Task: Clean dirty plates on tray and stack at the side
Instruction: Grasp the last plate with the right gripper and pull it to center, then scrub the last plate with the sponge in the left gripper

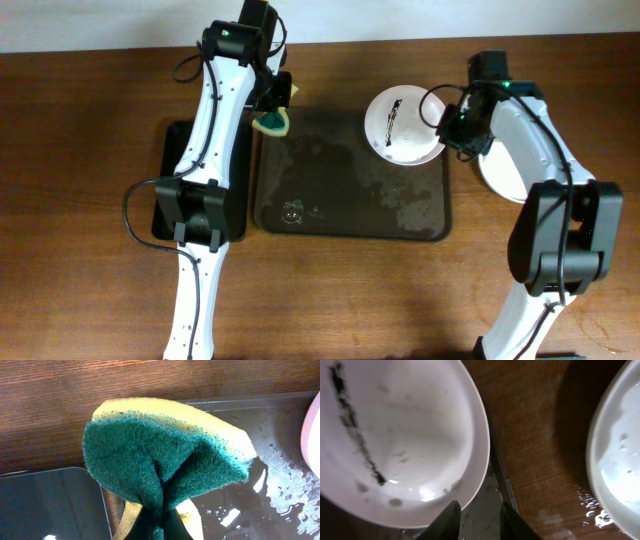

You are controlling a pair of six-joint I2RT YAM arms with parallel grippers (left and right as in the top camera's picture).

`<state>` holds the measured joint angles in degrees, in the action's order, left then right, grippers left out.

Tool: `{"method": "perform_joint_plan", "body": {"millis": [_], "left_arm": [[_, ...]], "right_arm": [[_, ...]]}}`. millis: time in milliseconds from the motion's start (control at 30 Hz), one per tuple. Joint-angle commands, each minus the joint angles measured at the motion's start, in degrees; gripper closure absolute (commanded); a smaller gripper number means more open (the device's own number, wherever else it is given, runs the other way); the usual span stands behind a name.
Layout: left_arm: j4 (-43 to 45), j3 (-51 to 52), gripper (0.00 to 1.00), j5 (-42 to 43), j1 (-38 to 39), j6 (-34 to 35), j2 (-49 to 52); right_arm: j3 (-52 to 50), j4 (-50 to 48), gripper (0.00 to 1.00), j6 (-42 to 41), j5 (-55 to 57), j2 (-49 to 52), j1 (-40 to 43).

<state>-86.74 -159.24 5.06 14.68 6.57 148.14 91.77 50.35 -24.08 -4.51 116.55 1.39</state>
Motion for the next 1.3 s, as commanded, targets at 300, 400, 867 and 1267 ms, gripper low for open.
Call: {"method": "perform_joint_plan", "body": {"millis": [300,400,867,1267], "left_arm": [[0.5,-1.1,1.00,-0.4,0.2,0.7,0.4],[0.5,-1.1,1.00,-0.4,0.2,0.7,0.4],[0.5,-1.1,1.00,-0.4,0.2,0.7,0.4],[-1.8,-1.1,1.00,-0.4,2.7,0.7,2.1]], "right_arm": [[-6.4,-2.5,0.96,1.0,1.0,5.2,-3.3],[-4.9,3.4,0.96,1.8,-2.8,3.1,-6.7],[-4.0,1.9,0.52,19.4,-4.6,2.5,-13.4],[-7.6,-0.7,0.96,3.9,-9.2,4.4,-11.8]]}}
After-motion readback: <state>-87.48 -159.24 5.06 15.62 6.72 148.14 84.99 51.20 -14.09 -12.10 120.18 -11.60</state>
